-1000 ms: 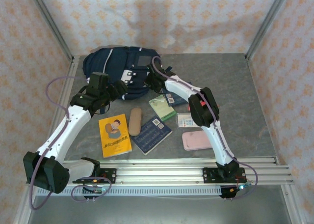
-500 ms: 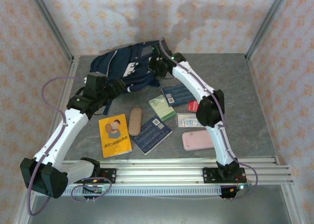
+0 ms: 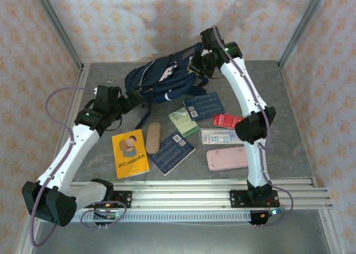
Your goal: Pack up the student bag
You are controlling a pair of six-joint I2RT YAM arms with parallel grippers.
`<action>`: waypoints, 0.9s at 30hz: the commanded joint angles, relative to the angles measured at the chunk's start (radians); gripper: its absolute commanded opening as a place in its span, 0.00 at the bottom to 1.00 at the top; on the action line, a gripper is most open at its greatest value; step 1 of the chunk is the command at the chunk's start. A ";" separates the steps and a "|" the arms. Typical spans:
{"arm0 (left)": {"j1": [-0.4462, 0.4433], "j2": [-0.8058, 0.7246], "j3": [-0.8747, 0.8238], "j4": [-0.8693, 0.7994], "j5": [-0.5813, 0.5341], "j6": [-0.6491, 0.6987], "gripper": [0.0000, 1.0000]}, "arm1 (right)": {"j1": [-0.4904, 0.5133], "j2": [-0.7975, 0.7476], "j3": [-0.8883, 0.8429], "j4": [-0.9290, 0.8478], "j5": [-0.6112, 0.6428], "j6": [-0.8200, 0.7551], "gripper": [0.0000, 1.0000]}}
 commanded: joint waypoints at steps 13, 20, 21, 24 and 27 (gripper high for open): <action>0.000 0.000 0.013 -0.013 -0.028 0.004 0.99 | -0.111 -0.565 -0.763 0.091 0.211 -0.176 0.31; 0.001 0.019 0.013 -0.010 -0.005 0.001 0.99 | -0.095 -0.559 -0.845 0.110 0.517 -0.171 0.66; 0.001 0.021 0.013 -0.009 -0.002 0.001 0.99 | -0.081 -0.555 -0.834 0.108 0.547 -0.174 0.66; 0.001 0.032 0.014 -0.003 0.013 0.001 0.99 | -0.034 -0.516 -0.767 0.098 0.543 -0.197 0.69; 0.000 0.045 0.011 0.009 0.037 0.001 0.99 | 0.017 -0.464 -0.743 0.138 0.405 -0.168 0.69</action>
